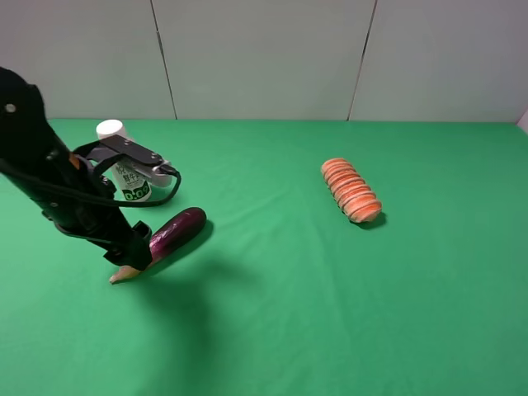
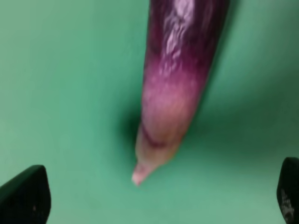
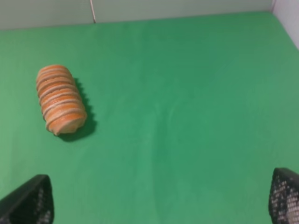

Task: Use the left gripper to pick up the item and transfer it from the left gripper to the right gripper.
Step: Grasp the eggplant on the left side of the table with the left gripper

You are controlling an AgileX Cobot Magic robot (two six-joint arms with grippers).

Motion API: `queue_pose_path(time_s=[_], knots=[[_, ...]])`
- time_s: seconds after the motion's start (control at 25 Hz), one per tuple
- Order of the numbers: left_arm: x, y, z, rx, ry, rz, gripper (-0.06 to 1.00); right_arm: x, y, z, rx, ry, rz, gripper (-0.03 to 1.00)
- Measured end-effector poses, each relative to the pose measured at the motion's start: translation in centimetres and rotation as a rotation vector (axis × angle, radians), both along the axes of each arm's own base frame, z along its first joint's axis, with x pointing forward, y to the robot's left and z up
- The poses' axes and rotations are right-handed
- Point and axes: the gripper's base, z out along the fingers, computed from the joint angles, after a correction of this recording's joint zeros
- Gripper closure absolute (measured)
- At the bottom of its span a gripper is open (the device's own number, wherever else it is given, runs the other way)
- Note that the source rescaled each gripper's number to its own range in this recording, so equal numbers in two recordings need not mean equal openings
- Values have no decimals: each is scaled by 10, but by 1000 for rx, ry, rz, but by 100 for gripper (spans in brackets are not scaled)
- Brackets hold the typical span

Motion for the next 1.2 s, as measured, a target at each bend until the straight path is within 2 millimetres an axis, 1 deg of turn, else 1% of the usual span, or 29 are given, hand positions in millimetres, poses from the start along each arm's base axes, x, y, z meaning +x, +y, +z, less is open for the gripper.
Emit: queue_pose_path(time_s=[0.2, 0.4, 0.72, 0.96, 1.2], knots=[[6, -12, -14, 15, 32, -50, -1, 0, 0, 0, 0, 0, 0, -3], [7, -14, -29, 35, 69, -71, 0, 0, 0, 0, 0, 0, 0, -3], [13, -17, -44, 31, 49, -99, 0, 0, 0, 0, 3, 0, 2, -3], [14, -18, -51, 37, 60, -100, 0, 0, 0, 0, 3, 0, 2, -3], [15, -18, -53, 38, 63, -102, 2, 0, 0, 0, 3, 0, 2, -3]])
